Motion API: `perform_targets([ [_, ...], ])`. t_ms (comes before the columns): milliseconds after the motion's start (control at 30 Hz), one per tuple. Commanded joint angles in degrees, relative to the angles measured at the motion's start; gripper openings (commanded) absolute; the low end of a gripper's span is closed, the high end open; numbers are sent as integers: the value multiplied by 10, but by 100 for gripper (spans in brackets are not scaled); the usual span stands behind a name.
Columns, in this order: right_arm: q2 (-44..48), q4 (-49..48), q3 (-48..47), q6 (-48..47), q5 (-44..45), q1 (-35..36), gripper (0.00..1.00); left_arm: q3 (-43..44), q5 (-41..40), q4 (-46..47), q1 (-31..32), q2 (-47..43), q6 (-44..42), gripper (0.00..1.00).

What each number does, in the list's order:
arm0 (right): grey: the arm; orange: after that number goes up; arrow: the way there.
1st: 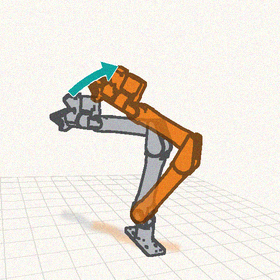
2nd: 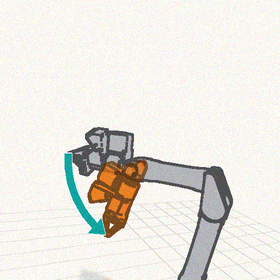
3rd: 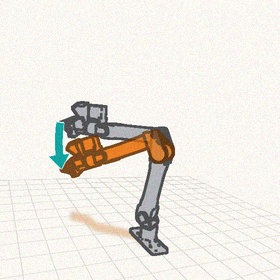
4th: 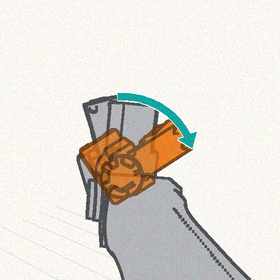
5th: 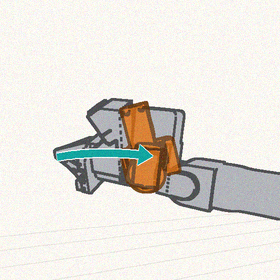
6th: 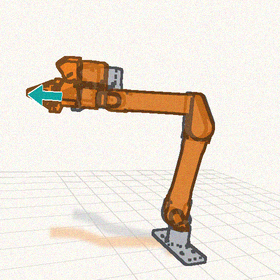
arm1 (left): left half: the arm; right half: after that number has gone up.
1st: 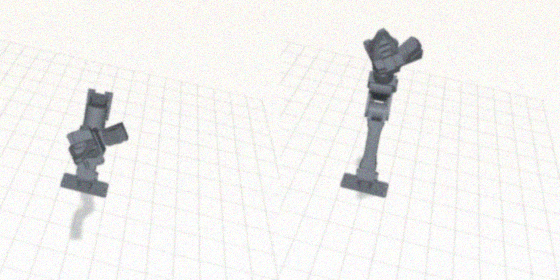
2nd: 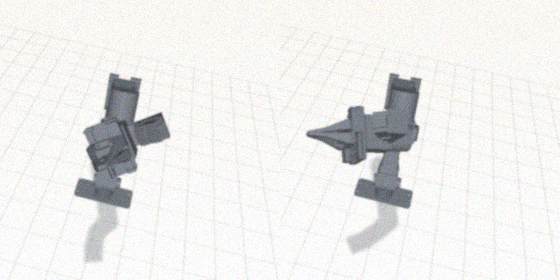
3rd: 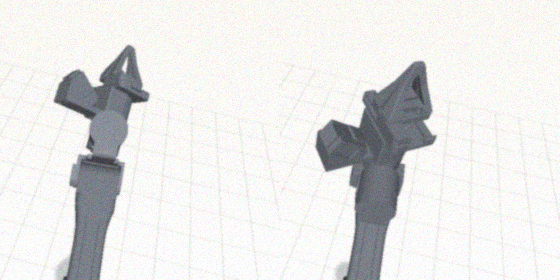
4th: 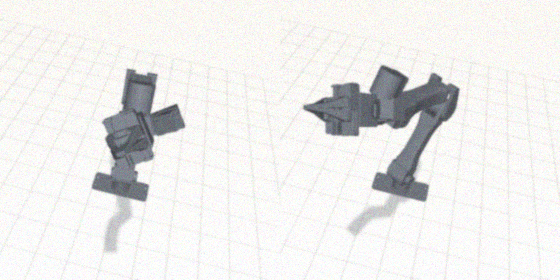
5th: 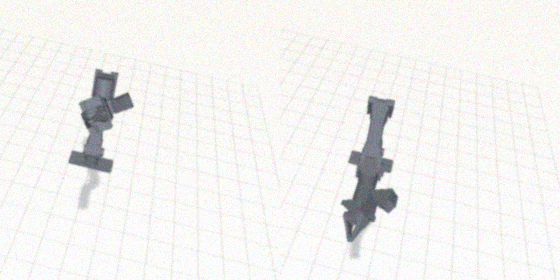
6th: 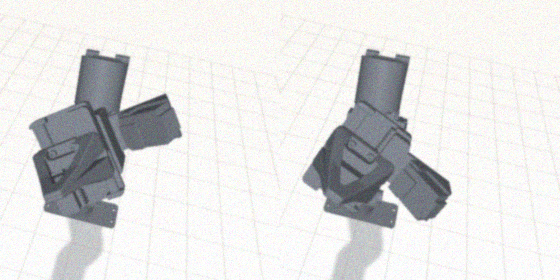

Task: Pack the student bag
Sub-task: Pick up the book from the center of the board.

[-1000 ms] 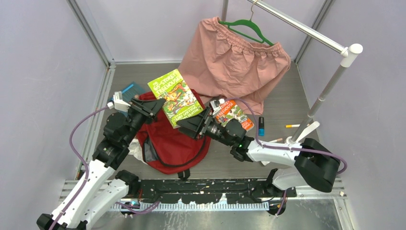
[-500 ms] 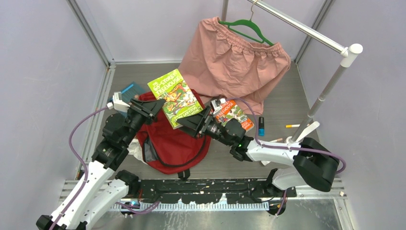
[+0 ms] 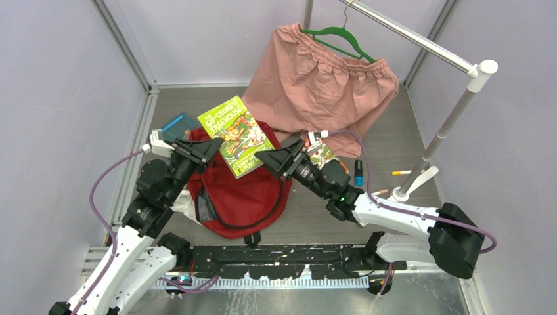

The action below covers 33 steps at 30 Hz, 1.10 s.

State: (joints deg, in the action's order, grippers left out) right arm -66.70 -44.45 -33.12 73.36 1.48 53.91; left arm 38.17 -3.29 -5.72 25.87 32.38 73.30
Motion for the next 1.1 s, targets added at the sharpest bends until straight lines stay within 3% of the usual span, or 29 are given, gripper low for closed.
perform_targets([
  [0,15,-16,-13,-22,44,-14,100,15,7,52,1,-4,5,0],
  [133,0,-25,-26,-20,35,-17,99,11,13,55,1,2,8,0],
  [200,-9,-35,-33,-20,26,-17,94,10,14,55,1,2,8,0],
  [333,-27,-54,-40,-18,16,-17,64,12,14,53,1,3,6,0],
  [433,-34,-57,-45,-18,14,-16,50,13,15,53,1,5,7,0],
  [500,-36,-56,-48,-18,15,-17,49,13,15,53,1,5,5,0],
  [667,-34,-42,-56,-26,20,-18,62,15,19,54,1,10,5,0],
  [900,-37,-28,-69,-33,26,-20,59,6,27,55,1,14,12,0],
  [1000,-39,-27,-72,-35,23,-22,44,2,30,68,1,15,16,0],
  [1067,-40,-25,-73,-33,21,-22,22,-1,26,62,1,15,16,0],
])
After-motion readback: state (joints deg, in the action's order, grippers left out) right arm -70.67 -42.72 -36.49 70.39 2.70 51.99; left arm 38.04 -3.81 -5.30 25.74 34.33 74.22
